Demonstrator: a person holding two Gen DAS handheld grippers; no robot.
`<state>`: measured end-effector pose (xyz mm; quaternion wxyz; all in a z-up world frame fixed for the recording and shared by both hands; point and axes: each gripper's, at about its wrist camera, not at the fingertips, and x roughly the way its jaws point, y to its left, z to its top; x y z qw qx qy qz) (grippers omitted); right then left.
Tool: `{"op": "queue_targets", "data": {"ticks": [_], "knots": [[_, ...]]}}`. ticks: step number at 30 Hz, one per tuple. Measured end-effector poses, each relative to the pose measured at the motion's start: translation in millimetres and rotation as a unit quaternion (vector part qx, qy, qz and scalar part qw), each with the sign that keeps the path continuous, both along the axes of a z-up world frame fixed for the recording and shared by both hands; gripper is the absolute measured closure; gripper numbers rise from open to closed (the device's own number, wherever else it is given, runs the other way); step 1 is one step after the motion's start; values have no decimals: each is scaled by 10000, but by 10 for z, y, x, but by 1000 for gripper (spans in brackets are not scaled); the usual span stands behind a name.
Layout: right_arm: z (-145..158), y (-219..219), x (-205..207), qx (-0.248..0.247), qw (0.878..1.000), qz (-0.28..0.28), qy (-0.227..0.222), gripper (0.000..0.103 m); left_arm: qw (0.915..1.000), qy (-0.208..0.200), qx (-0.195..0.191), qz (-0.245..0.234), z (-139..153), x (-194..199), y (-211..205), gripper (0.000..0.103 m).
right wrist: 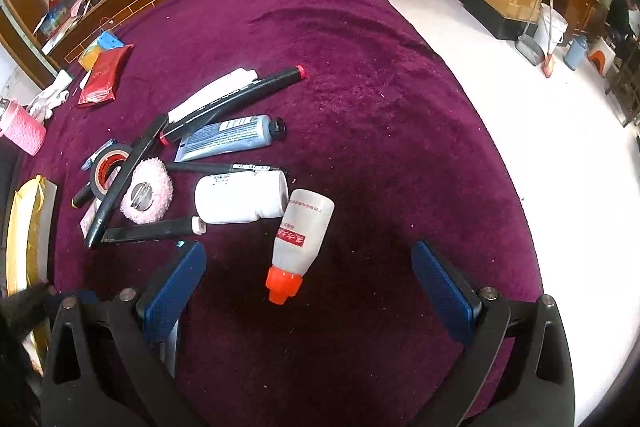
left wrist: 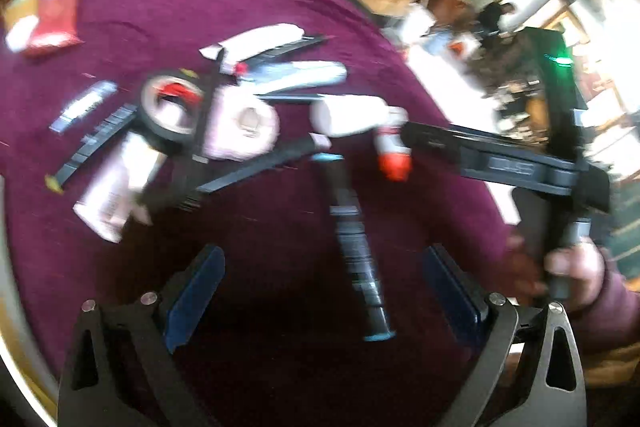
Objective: Organize objects
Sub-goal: 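Grasp a black marker from the pile with the left tool, then grasp the white glue bottle with orange cap with the right tool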
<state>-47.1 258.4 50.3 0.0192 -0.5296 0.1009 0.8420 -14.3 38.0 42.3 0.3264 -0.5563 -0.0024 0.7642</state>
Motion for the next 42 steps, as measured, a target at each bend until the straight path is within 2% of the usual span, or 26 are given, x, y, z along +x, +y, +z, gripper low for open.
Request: {"op": "queue_targets", "data": {"ticks": [4, 9, 15, 17, 18, 20, 22, 23, 27, 31, 36, 39, 42], "knots": [[-3, 46, 25, 6, 10000, -21, -3, 0, 9999, -65, -134, -3, -78, 115, 120, 7], [8, 229, 44, -34, 9997, -234, -5, 0, 9987, -14, -516, -24, -118, 126, 389, 7], [14, 458, 96, -39, 9986, -536, -7, 0, 9937, 357, -1065, -25, -182, 285, 756, 8], [25, 522, 122, -34, 9981, -617, 8, 0, 9904, 560, -1263, -71, -198, 341, 847, 26], [26, 539, 134, -29, 9980, -635, 10, 0, 9893, 548, -1346, -88, -229, 362, 881, 47], [30, 560, 148, -33, 9979, -650, 3, 0, 9865, 749, -1458, -47, -207, 364, 903, 60], [36, 543, 157, -24, 9981, -608, 7, 0, 9855, 843, -1474, 23, -178, 361, 838, 89], [39, 535, 154, -32, 9984, -572, 14, 0, 9875, 751, -1385, 84, -182, 328, 801, 92], [54, 405, 139, -71, 9995, -307, 54, 0, 9920, 453, -1049, 536, -137, 229, 488, 92], [17, 231, 49, -147, 9999, -61, -2, 0, 9924, 443, -802, 827, 4, 284, 167, 92], [-83, 49, -83, -104, 9998, 54, -131, 3, 9907, 386, -669, 1123, 63, 333, -110, 92], [-159, -49, -155, 91, 9996, 104, -245, 10, 9888, 356, -670, 1282, 59, 352, -155, 92], [-251, -124, -211, 328, 9987, 118, -375, 37, 9868, 357, -697, 1420, 68, 343, -213, 92]]}}
